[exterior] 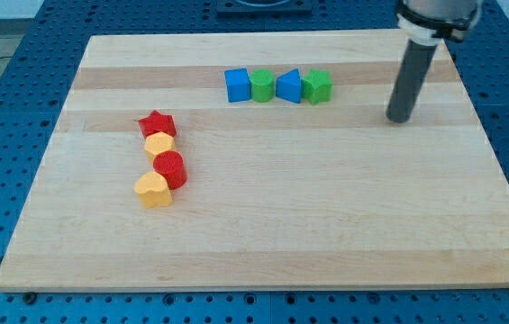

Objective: Push the red circle parallel to the yellow heart

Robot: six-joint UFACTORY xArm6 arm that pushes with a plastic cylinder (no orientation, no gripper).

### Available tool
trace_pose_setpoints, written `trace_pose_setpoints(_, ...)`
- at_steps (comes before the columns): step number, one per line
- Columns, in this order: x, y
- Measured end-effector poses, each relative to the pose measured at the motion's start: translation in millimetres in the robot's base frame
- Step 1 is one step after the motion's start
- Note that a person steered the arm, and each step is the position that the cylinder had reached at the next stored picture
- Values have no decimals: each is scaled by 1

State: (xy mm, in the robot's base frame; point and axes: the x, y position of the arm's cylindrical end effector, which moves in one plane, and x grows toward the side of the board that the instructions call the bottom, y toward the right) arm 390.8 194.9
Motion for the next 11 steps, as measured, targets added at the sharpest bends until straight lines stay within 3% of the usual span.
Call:
trace_pose_setpoints(1, 13, 5)
trace_pose_setpoints(3, 134, -52)
trace_pose_setpoints(5, 221, -205)
trace_pose_setpoints(6, 215, -319)
trace_pose_setpoints(7, 166, -412)
trace_pose_setpoints(8, 108, -466)
trace_pose_setpoints(9, 71, -471)
trace_pose_setpoints(11, 67, -410)
